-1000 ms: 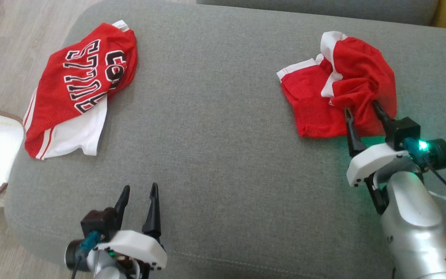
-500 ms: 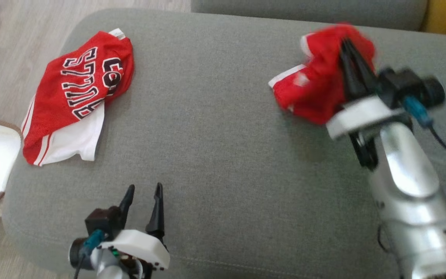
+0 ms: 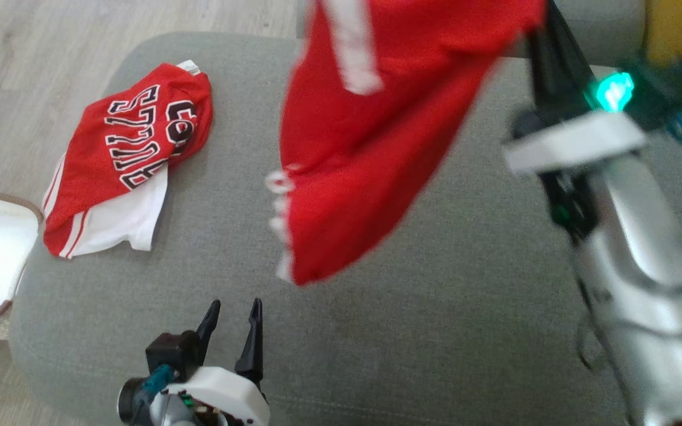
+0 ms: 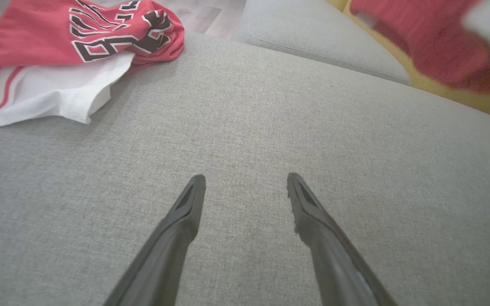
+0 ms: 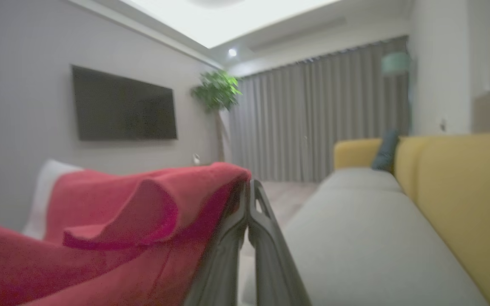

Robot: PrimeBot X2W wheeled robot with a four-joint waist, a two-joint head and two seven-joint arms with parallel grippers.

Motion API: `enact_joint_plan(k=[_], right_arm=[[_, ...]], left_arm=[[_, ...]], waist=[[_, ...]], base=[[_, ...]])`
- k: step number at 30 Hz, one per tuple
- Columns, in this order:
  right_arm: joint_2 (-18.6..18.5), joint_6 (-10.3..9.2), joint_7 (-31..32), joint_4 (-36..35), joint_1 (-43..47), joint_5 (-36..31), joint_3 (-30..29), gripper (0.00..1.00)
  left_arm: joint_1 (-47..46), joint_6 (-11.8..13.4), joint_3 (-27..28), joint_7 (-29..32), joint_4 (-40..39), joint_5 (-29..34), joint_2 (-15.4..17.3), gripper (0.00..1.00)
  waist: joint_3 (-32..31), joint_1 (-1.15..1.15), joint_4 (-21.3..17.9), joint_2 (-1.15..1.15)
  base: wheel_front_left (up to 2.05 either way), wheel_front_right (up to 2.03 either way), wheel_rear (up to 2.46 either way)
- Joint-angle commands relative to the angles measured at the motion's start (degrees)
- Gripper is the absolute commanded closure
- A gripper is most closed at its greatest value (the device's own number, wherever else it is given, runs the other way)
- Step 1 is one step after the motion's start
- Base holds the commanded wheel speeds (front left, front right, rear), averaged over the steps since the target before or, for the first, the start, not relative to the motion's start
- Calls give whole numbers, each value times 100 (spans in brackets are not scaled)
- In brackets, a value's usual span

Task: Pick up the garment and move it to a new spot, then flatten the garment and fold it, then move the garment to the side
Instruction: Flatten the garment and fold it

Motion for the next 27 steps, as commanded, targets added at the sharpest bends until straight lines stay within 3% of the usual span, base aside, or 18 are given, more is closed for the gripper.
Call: enact_joint_plan(k=[1, 3, 4, 5, 8, 15, 19, 27], right_arm=[[-160, 42, -29, 77, 340, 54, -139, 100], [-425, 42, -29, 516, 725, -29, -439, 100], [-637, 42, -29, 1211, 1009, -155, -888, 30], [-757, 42, -29, 1482, 1097, -326, -1110, 0], [-860, 42, -29, 2042, 1285, -691, -1811, 0], [-522, 42, -29, 1783, 1511, -1038, -2331, 0], [-231, 42, -29, 1398, 1623, -1076, -1827, 0], [-44, 42, -29, 1170, 1699, -554, 319, 0]], left_arm=[[-151, -22, 161, -70, -161, -47, 30, 0], [-196, -23, 137, -70, -179, -55, 30, 0], [-252, -30, 108, -70, -186, -49, 30, 0], [-285, -38, 94, -70, -186, -42, 30, 0], [-381, -58, 74, -70, -187, -12, 30, 0], [-451, -75, 150, -70, -157, 44, 30, 0], [-460, -93, 153, -70, -121, 57, 30, 0], [-446, -98, 76, -70, -103, 6, 30, 0]], waist=[[55, 0, -28, 0], [132, 0, -60, 0], [209, 0, -88, 0], [254, 0, -99, 0], [367, 0, -133, 0], [422, 0, -250, 0], [381, 0, -293, 0], [317, 0, -210, 0]], base=[[0, 0, 0], [0, 0, 0], [0, 0, 0], [0, 0, 0], [0, 0, 0], [0, 0, 0], [0, 0, 0], [0, 0, 0]])
